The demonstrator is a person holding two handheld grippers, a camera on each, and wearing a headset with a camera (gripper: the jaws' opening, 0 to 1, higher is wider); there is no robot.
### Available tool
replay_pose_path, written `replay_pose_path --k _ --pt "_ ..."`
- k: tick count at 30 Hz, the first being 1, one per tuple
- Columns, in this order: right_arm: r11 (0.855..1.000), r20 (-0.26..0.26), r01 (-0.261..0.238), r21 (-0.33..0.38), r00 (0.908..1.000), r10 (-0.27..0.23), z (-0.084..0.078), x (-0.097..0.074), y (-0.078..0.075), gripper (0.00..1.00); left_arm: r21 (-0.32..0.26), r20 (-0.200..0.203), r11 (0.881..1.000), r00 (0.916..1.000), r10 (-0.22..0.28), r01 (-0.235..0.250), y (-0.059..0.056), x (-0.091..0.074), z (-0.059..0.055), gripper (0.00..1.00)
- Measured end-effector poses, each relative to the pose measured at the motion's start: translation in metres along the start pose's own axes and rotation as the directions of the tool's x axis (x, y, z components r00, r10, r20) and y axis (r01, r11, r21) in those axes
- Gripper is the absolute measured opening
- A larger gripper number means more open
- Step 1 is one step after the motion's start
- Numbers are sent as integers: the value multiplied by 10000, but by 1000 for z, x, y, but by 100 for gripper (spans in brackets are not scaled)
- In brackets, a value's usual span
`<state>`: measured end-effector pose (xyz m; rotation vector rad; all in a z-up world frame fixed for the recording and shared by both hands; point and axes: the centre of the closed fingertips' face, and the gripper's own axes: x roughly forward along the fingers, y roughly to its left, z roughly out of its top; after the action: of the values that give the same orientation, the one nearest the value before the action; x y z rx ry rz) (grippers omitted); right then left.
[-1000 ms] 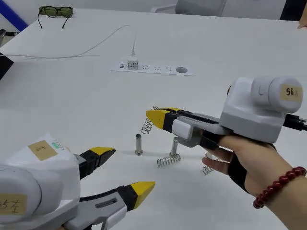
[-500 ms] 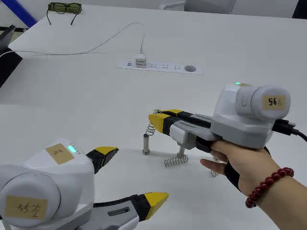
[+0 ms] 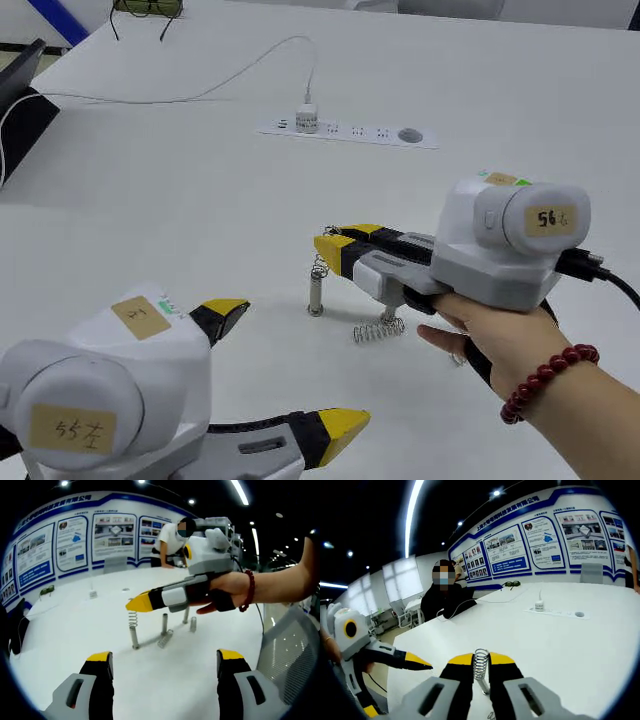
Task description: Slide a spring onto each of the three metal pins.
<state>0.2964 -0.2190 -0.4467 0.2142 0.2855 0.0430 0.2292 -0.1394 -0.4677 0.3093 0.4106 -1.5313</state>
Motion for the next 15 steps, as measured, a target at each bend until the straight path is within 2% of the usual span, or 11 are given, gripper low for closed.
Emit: replay_pose_path --k 15 --pt "9913 -521 -78 -1317 9986 9 -13 6 6 12 -44 -147 10000 9999 -43 43 -2 1 -3 88"
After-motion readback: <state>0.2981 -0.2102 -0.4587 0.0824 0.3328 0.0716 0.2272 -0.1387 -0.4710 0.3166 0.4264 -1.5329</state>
